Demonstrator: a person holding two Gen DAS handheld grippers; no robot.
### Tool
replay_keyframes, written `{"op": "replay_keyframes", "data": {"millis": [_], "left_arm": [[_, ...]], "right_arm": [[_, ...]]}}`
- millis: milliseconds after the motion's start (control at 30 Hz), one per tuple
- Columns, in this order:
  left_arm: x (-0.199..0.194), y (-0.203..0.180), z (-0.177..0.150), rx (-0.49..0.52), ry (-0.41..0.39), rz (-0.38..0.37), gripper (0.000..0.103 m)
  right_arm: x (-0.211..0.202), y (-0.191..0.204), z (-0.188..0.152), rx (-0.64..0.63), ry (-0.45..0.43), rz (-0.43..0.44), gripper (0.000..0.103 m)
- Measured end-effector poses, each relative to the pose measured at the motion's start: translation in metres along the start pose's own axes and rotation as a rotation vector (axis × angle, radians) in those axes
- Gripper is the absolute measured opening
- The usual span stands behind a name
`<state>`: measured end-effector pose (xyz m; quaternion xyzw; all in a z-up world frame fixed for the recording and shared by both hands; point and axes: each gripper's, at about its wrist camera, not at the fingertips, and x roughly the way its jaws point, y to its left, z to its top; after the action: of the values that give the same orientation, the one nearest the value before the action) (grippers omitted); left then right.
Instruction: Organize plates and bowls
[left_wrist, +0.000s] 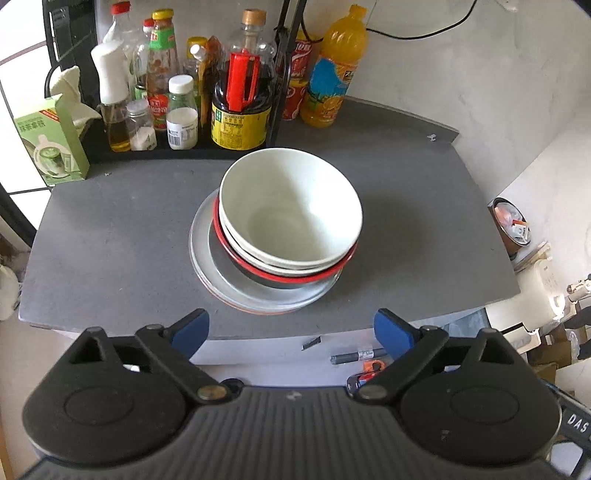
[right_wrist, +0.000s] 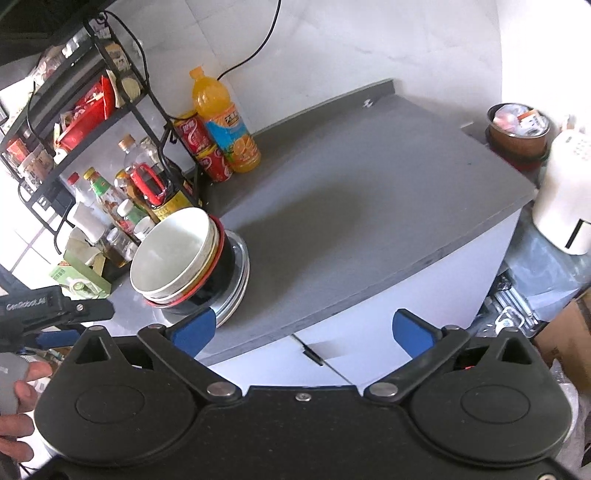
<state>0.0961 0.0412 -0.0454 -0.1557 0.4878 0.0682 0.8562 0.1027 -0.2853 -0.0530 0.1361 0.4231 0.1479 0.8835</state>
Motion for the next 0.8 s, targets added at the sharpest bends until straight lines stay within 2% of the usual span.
{"op": "replay_keyframes", "data": {"millis": [133, 567, 800], "left_arm": [[-0.014, -0.004, -0.009, 0.027, -0.024, 0.005, 0.102], [-0.056, -0.008, -0.029, 0.096, -0.093, 0.001, 0.102], [-0.074, -0.017, -0.036, 0.116, -0.119, 0.011, 0.102]], "right_arm": [[-0.014, -0.004, -0.004, 0.003, -0.033, -0.019, 0.103], [-0.063, -0.009, -0.009, -0.008, -0.13, -0.081, 0.103], [-0.076, -0.005, -0.014, -0.04, -0.133, -0.105, 0.103]]}}
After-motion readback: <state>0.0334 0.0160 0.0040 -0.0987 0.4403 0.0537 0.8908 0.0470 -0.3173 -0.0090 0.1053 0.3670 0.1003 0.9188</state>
